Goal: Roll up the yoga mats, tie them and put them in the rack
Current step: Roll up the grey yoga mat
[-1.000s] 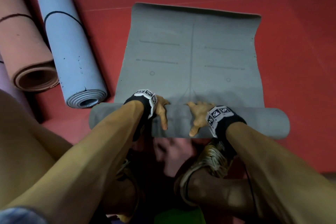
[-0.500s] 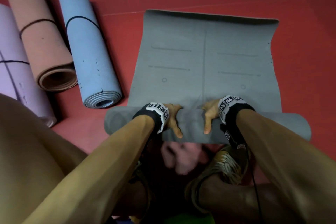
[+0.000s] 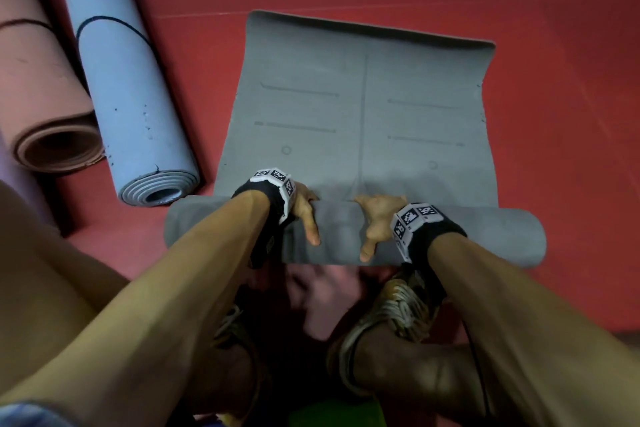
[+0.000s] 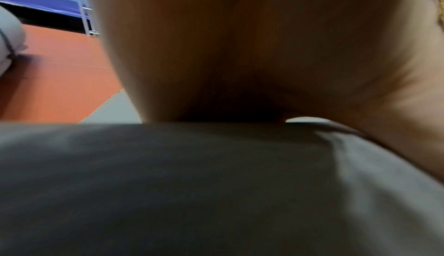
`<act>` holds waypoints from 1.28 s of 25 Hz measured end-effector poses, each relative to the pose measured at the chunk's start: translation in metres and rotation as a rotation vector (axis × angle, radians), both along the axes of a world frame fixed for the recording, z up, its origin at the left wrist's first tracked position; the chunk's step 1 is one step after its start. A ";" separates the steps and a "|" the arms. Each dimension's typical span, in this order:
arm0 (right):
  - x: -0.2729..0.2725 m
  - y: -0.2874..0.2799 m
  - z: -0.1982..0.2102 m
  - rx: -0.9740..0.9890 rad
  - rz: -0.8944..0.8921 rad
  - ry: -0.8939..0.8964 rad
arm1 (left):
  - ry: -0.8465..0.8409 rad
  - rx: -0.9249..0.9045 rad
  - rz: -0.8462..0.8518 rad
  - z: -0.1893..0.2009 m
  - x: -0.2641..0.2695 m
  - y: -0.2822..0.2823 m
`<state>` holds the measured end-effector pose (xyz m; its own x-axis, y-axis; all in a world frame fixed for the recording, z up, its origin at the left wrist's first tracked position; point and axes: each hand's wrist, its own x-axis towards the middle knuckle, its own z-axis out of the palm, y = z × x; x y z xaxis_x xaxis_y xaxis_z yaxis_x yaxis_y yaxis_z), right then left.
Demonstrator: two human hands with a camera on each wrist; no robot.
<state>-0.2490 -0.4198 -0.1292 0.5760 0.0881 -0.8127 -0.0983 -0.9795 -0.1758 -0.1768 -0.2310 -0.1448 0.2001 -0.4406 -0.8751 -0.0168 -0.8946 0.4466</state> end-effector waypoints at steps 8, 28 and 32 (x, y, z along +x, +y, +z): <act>0.038 -0.006 -0.007 0.107 -0.096 0.256 | -0.365 -0.010 -0.159 -0.007 -0.025 0.005; 0.031 -0.002 0.000 0.084 -0.051 0.227 | -0.146 -0.013 -0.033 -0.004 -0.015 0.000; 0.041 -0.005 -0.011 0.124 -0.077 0.314 | -0.378 -0.026 -0.150 -0.012 -0.027 0.003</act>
<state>-0.2078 -0.4252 -0.1405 0.3080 0.1631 -0.9373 -0.2397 -0.9401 -0.2423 -0.2037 -0.2280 -0.1571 0.4372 -0.5106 -0.7404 -0.3131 -0.8582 0.4069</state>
